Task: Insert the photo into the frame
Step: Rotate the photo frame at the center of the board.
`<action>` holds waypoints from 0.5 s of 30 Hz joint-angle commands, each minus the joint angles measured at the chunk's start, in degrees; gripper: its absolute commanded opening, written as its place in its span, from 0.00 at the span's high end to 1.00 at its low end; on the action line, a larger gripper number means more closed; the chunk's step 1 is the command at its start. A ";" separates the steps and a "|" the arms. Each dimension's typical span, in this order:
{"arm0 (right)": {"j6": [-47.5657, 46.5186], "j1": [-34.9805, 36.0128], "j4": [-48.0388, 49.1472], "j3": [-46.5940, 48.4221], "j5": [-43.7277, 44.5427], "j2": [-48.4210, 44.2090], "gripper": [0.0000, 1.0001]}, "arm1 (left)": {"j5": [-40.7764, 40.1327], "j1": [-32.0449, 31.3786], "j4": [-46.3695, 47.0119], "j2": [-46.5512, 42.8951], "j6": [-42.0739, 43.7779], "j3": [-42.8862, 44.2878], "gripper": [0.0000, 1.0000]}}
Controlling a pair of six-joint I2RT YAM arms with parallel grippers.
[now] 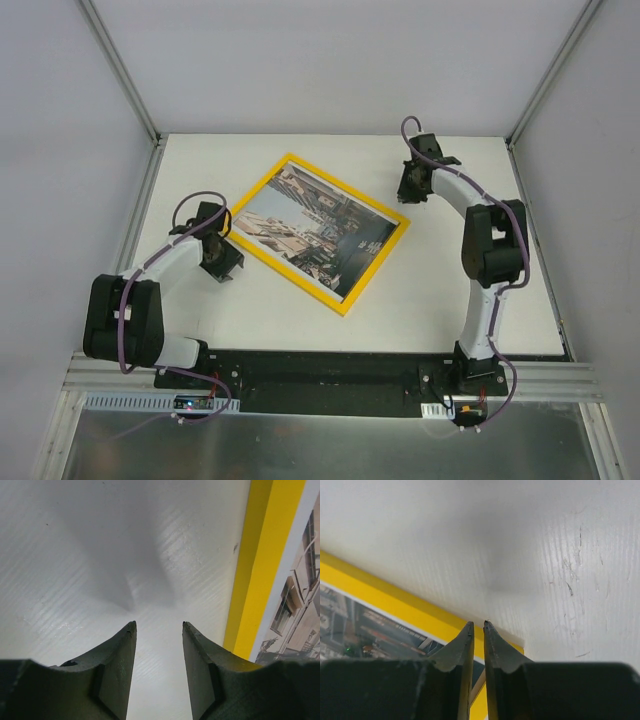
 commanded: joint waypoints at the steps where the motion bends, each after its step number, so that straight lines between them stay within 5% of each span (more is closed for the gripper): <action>1: -0.71 -0.51 -4.81 5.88 -0.42 4.21 0.85 | 0.77 -1.87 2.48 -0.67 -2.64 -0.35 0.59; 15: -0.36 0.98 -9.39 -3.41 -1.47 1.77 0.89 | 0.06 -2.58 4.15 9.25 -4.57 4.30 0.59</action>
